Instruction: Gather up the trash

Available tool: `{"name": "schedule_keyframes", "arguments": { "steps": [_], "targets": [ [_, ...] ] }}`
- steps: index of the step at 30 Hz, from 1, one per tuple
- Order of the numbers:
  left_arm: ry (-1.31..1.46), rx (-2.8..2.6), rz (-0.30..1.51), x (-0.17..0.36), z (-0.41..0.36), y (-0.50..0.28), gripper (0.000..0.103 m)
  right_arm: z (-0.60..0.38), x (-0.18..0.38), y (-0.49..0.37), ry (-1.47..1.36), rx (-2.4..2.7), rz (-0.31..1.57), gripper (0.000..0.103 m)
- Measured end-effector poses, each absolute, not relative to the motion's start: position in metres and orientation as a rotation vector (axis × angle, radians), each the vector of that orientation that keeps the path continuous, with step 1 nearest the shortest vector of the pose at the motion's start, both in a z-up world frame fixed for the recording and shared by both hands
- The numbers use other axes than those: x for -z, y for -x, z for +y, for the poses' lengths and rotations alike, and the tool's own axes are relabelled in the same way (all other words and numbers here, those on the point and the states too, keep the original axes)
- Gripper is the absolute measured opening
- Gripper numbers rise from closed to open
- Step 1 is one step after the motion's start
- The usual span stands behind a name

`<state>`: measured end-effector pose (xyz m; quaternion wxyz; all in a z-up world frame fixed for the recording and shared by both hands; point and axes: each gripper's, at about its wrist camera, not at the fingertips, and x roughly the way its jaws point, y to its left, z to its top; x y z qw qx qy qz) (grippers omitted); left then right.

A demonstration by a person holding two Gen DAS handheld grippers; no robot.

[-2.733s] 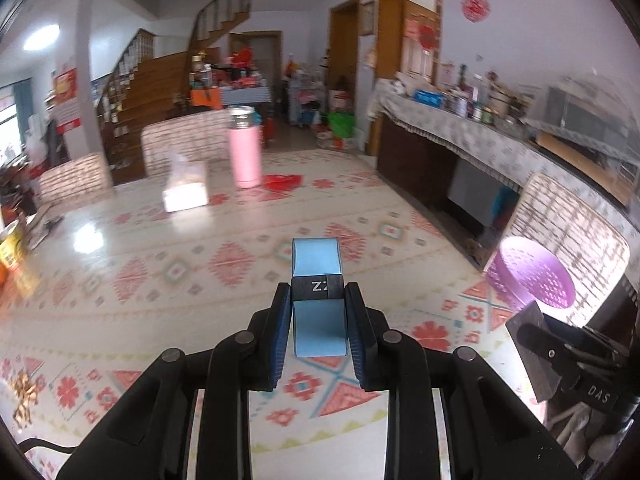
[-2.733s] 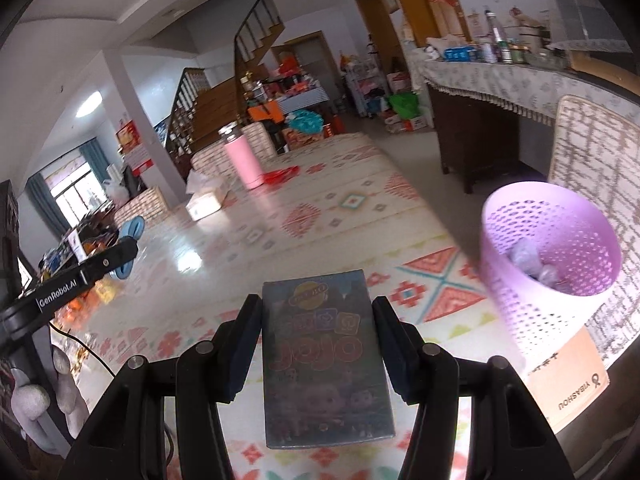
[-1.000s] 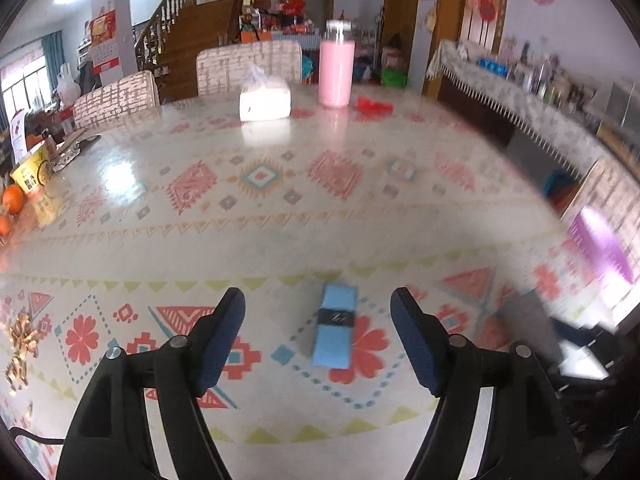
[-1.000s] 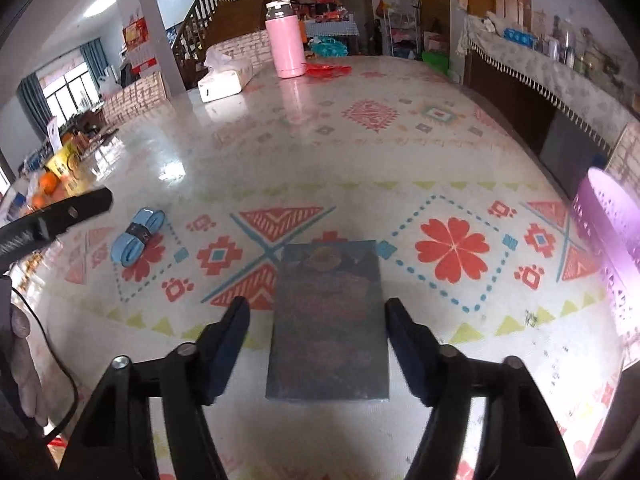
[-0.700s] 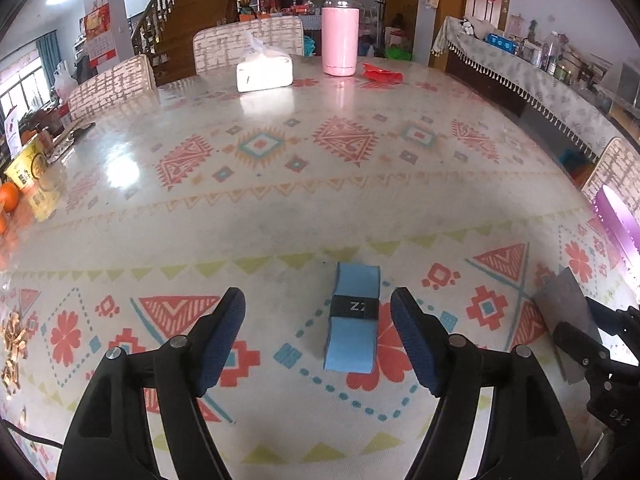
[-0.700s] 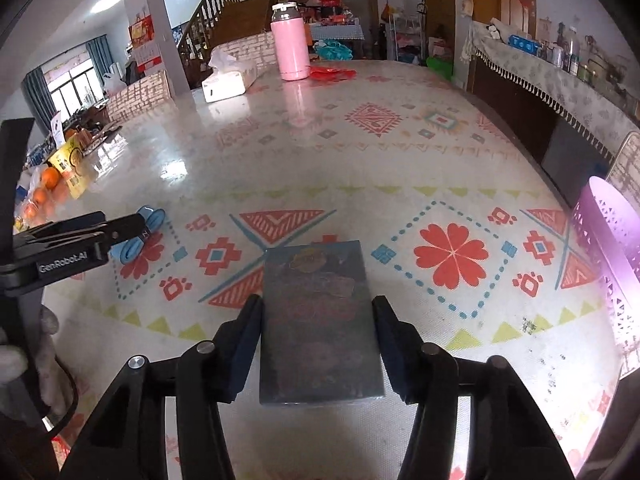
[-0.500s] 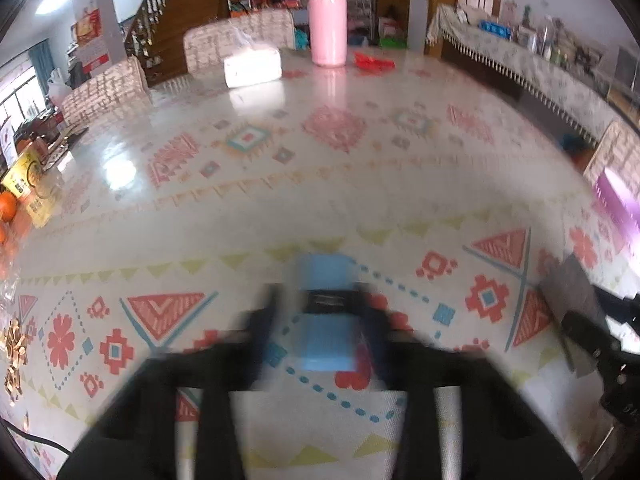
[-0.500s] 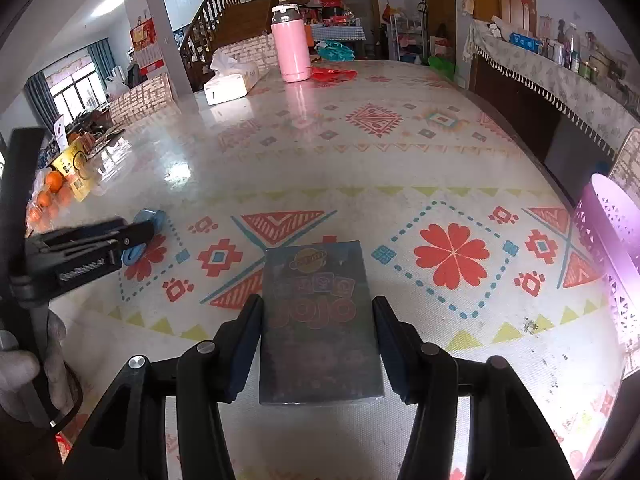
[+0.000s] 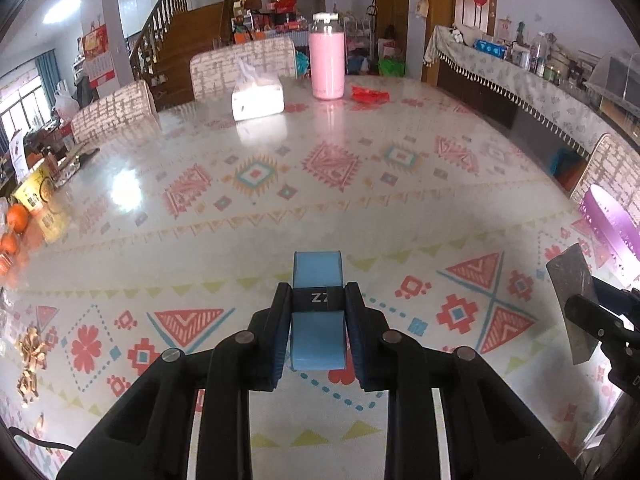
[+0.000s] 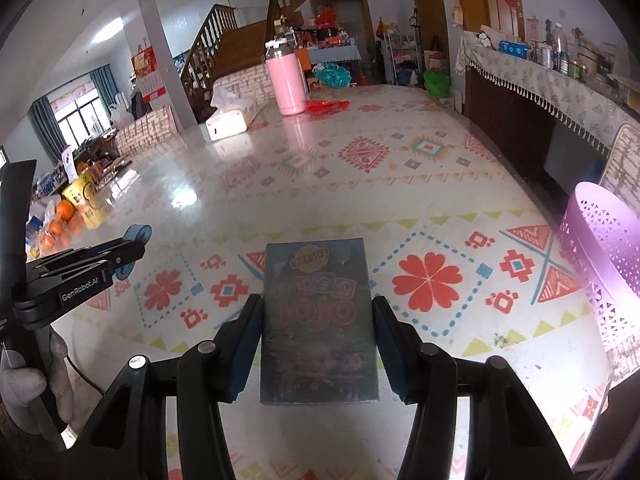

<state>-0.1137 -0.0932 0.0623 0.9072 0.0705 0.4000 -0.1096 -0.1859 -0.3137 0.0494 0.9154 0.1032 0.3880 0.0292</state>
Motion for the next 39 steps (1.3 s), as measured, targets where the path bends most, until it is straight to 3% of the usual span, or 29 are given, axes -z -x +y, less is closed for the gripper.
{"name": "schedule_keyframes", "arguments": {
  "steps": [17, 39],
  "targets": [
    [-0.204, 0.276, 0.767, -0.087, -0.129, 0.132, 0.026, -0.365, -0.070, 0.208, -0.310, -0.002, 0.712, 0.059],
    [-0.336, 0.430, 0.693, -0.112, -0.239, 0.144, 0.026, -0.462, -0.077, 0.243, -0.430, 0.113, 0.648, 0.059]
  ]
}}
